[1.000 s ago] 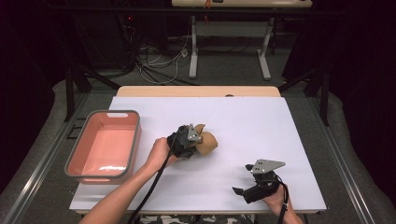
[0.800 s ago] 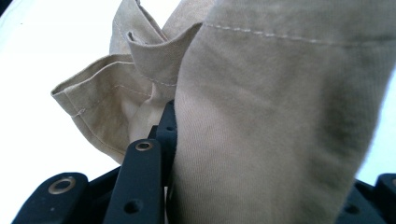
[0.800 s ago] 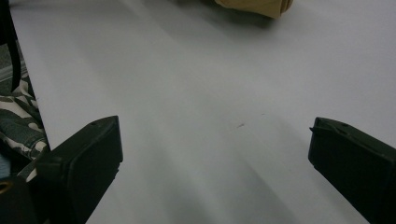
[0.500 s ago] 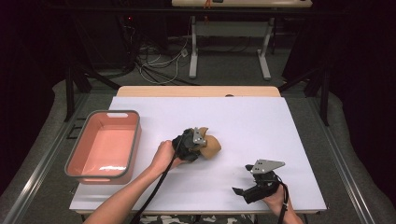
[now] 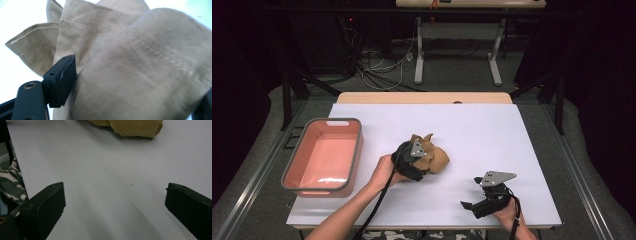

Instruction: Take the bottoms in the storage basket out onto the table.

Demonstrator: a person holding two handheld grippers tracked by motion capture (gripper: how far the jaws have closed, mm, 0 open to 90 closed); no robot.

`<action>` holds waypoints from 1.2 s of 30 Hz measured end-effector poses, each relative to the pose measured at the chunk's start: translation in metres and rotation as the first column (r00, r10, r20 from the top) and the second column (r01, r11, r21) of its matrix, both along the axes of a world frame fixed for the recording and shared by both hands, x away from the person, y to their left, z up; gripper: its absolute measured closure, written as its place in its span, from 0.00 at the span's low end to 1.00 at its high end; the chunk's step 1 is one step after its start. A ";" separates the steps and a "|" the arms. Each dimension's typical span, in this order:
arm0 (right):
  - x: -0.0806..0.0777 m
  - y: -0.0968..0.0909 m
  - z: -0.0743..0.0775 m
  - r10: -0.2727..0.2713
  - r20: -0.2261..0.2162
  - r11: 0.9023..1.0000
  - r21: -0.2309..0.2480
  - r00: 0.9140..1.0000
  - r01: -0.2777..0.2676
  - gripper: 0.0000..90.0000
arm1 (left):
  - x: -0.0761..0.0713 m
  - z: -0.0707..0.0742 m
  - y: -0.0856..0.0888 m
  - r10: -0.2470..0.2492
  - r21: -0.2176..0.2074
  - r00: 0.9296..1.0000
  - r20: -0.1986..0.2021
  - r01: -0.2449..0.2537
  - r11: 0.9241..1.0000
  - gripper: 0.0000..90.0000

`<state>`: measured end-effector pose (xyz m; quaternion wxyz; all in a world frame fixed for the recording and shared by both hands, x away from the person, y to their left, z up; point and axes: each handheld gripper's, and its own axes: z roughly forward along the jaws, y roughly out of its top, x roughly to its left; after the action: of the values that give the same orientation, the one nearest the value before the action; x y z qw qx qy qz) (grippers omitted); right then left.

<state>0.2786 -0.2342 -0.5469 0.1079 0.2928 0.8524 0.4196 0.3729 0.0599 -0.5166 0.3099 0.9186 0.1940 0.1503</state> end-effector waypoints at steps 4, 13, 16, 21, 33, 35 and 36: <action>0.000 0.000 0.000 0.001 -0.008 1.000 0.000 1.000 -0.001 0.03 | -0.004 0.000 0.008 0.013 -0.039 1.000 -0.005 -0.013 0.999 0.17; 0.000 0.001 -0.001 -0.007 -0.002 1.000 -0.001 1.000 0.007 0.03 | -0.006 -0.002 0.023 0.037 -0.056 0.999 -0.009 -0.037 0.998 0.13; 0.000 0.001 -0.002 -0.004 -0.006 1.000 -0.006 1.000 0.004 0.03 | -0.006 -0.003 0.027 0.048 -0.065 0.999 -0.015 -0.049 0.997 0.10; 0.002 0.003 -0.001 0.001 -0.005 1.000 -0.007 1.000 -0.001 0.03 | -0.004 -0.003 0.031 0.061 -0.072 0.998 -0.017 -0.062 0.996 0.05; 0.005 0.004 -0.003 0.001 -0.014 1.000 -0.004 1.000 -0.001 0.03 | -0.009 0.003 0.042 0.097 -0.125 0.995 -0.007 -0.097 0.987 0.00; 0.006 0.003 -0.003 -0.002 -0.023 1.000 -0.008 1.000 0.002 0.03 | -0.009 0.002 0.043 0.097 -0.135 0.995 -0.009 -0.097 0.986 0.00; 0.006 0.003 -0.003 -0.004 -0.024 1.000 -0.010 1.000 0.004 0.03 | -0.010 0.003 0.043 0.092 -0.126 0.996 0.000 -0.091 0.988 0.00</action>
<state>0.2845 -0.2314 -0.5499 0.1002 0.2990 0.8551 0.4115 0.3632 0.1033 -0.5140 0.3604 0.8869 0.2441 0.1547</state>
